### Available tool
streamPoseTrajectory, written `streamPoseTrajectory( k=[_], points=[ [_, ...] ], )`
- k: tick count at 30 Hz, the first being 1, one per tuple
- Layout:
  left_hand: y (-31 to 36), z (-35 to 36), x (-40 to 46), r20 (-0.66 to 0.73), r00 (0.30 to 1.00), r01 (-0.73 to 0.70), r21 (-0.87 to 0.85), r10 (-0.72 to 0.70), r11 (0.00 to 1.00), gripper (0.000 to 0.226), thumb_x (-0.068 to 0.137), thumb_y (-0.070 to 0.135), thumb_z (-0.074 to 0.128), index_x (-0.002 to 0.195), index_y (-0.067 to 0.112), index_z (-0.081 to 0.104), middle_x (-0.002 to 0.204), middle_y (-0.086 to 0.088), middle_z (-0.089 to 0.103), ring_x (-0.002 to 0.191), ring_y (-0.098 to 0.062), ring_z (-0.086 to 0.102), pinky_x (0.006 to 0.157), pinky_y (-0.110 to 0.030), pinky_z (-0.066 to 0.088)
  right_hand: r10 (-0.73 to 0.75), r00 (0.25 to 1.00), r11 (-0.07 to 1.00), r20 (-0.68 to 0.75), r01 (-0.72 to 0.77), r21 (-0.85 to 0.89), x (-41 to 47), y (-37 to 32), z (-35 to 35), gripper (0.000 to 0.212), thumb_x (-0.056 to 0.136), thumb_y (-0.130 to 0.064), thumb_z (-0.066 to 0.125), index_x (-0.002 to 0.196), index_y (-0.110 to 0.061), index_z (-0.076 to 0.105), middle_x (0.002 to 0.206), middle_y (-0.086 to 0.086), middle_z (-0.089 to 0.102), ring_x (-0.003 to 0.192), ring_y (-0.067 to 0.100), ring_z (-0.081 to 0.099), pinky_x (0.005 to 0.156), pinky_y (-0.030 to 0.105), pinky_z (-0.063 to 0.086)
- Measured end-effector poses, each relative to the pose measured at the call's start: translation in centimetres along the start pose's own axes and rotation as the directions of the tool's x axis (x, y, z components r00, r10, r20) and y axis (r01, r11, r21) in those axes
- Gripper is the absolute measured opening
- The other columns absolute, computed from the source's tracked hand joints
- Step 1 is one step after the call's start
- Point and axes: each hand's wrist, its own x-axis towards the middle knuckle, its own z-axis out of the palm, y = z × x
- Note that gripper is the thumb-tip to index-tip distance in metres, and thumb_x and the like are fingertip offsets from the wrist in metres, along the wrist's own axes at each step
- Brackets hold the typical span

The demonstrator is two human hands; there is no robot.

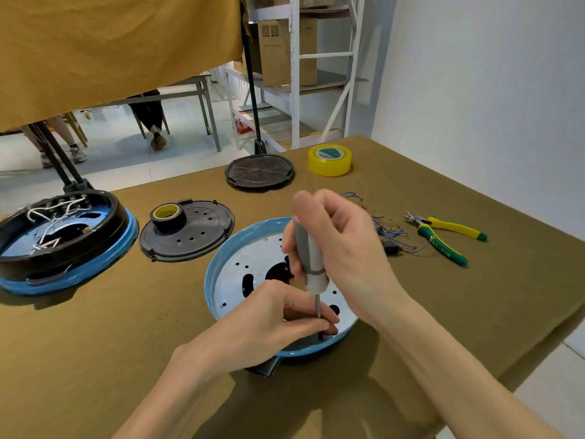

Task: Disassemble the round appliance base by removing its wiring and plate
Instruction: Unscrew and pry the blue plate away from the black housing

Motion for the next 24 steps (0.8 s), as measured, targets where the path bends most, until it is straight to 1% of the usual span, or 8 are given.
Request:
streamPoseTrajectory(
  k=[4, 7, 9, 12, 16, 18, 21, 24],
  points=[
    [0.3, 0.2, -0.1, -0.006, 0.997, -0.074, 0.061, 0.074, 0.995, 0.022, 0.099, 0.019, 0.069, 0.096, 0.039, 0.078, 0.089, 0.02, 0.077, 0.084, 0.002, 0.072, 0.076, -0.01, 0.051, -0.155, 0.977, 0.987, -0.143, 0.158, 0.008, -1.2, 0.6, 1.3, 0.05, 0.098, -0.044, 0.049, 0.074, 0.0, 0.046, 0.054, 0.014, 0.042, 0.039, 0.016, 0.036, 0.039, 0.02, 0.031],
    [-0.3, 0.2, -0.3, -0.033, 0.999, -0.029, 0.013, 0.029, 0.999, 0.01, 0.095, 0.025, 0.074, 0.1, 0.033, 0.078, 0.098, 0.015, 0.079, 0.097, -0.006, 0.074, 0.088, -0.023, 0.057, 0.101, 0.95, 0.967, 0.294, -0.164, 0.198, 0.4, -0.3, 0.9, 0.04, 0.097, -0.036, 0.043, 0.066, -0.011, 0.051, 0.047, 0.005, 0.035, 0.034, 0.012, 0.023, 0.039, 0.015, 0.021],
    [-0.5, 0.1, -0.3, -0.051, 0.999, -0.014, -0.005, 0.014, 1.0, 0.01, 0.094, 0.027, 0.076, 0.1, 0.035, 0.076, 0.1, 0.014, 0.079, 0.099, -0.005, 0.074, 0.09, -0.02, 0.056, 0.172, 0.889, 0.946, 0.425, -0.27, 0.182, 1.3, -0.5, 0.7, 0.04, 0.098, -0.036, 0.04, 0.069, -0.01, 0.048, 0.05, 0.006, 0.035, 0.035, 0.013, 0.021, 0.038, 0.022, 0.017],
    [-0.4, 0.0, -0.2, -0.054, 0.998, -0.031, 0.031, 0.033, 0.999, 0.01, 0.094, 0.029, 0.075, 0.104, 0.032, 0.078, 0.098, 0.016, 0.079, 0.096, -0.004, 0.074, 0.088, -0.017, 0.056, 0.094, 0.966, 0.991, 0.239, -0.113, 0.066, 0.6, 0.1, 0.7, 0.044, 0.099, -0.04, 0.046, 0.078, -0.001, 0.047, 0.054, 0.004, 0.051, 0.037, 0.02, 0.033, 0.042, 0.033, 0.025],
    [-0.3, 0.2, 0.0, -0.042, 0.996, -0.078, 0.104, 0.083, 0.992, 0.013, 0.096, 0.031, 0.071, 0.102, 0.039, 0.08, 0.093, 0.02, 0.078, 0.089, 0.0, 0.073, 0.08, -0.012, 0.054, -0.081, 0.992, 0.995, -0.1, 0.087, 0.056, -1.1, 0.9, 1.4, 0.043, 0.1, -0.042, 0.051, 0.081, -0.004, 0.056, 0.063, 0.004, 0.053, 0.044, 0.013, 0.045, 0.042, 0.022, 0.037],
    [-0.3, 0.2, 0.0, -0.048, 0.996, -0.076, 0.103, 0.081, 0.992, 0.013, 0.096, 0.032, 0.072, 0.103, 0.039, 0.079, 0.096, 0.02, 0.078, 0.094, -0.001, 0.073, 0.084, -0.015, 0.055, -0.032, 0.998, 0.989, -0.054, 0.04, 0.141, -0.7, 0.6, 1.3, 0.046, 0.101, -0.042, 0.041, 0.072, -0.009, 0.055, 0.054, 0.001, 0.046, 0.038, 0.009, 0.038, 0.038, 0.017, 0.029],
    [-0.5, 0.3, -0.1, -0.059, 0.998, -0.026, 0.089, 0.031, 0.996, 0.015, 0.095, 0.032, 0.074, 0.107, 0.027, 0.08, 0.099, 0.018, 0.078, 0.097, -0.001, 0.073, 0.09, -0.019, 0.056, 0.158, 0.95, 0.931, 0.268, -0.234, 0.28, 1.0, -0.1, 0.7, 0.049, 0.098, -0.047, 0.039, 0.066, -0.012, 0.052, 0.048, 0.004, 0.034, 0.034, 0.01, 0.022, 0.037, 0.014, 0.018],
    [-0.4, 0.2, -0.1, -0.072, 0.997, 0.001, 0.085, 0.005, 0.996, 0.015, 0.094, 0.031, 0.075, 0.106, 0.022, 0.08, 0.097, 0.017, 0.078, 0.095, -0.002, 0.074, 0.089, -0.025, 0.058, 0.135, 0.959, 0.959, 0.247, -0.189, 0.209, 0.8, 0.4, 0.6, 0.04, 0.095, -0.049, 0.052, 0.082, -0.011, 0.05, 0.056, 0.006, 0.042, 0.035, 0.012, 0.024, 0.037, 0.02, 0.016]
  ],
)
